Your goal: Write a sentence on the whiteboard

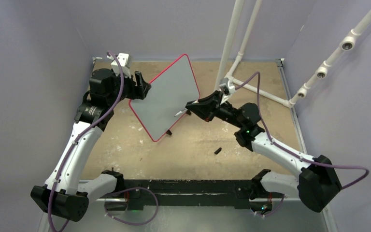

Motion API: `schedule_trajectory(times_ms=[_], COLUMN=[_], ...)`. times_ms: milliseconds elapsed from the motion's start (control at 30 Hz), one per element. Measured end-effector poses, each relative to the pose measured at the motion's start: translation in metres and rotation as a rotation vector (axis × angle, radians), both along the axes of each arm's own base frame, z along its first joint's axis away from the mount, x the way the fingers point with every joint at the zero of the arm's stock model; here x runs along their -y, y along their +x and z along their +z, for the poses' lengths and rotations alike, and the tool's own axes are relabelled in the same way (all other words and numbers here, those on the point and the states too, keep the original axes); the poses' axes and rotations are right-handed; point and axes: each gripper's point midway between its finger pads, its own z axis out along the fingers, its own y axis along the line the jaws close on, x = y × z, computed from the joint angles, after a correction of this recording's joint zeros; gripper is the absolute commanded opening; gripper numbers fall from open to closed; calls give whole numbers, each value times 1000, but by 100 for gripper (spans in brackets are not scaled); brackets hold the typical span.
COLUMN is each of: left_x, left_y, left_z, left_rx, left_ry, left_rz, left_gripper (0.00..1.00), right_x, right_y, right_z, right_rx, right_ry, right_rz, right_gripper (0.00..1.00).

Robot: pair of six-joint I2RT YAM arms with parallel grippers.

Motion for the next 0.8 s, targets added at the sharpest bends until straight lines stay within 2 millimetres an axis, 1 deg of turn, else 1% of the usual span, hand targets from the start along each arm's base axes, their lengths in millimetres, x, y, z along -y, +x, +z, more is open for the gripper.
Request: schedule_trajectory(times_ms=[100,200,300,433,600,667,800], left_x=[-7,-12,-12,-8,-8,-8,-10], left_y=[2,1,-5,-13,-14,-13,-12], left_z=[-20,-37,-44,-37,-28,-27,-28], left_rx=[-25,-39,-18,39,98,109,114], left_ry=[19,29,20,0,0,3,11], left_rz=[17,29,13,-18,-28,-28,-25], left_gripper=[63,60,56,49,43,41,39], right_x=[-20,-35,-55,-80,-105,-111,-117], right_y=[-2,-2,1,6,11,13,19], right_z=[8,11,9,8,10,10,6], right_rx=[11,9,-3,-20,-19,-24,-37], right_ry=[21,42,54,71,99,109,127], right_rz=[34,61,94,123,155,159,152], right_gripper=[0,0,0,0,0,0,0])
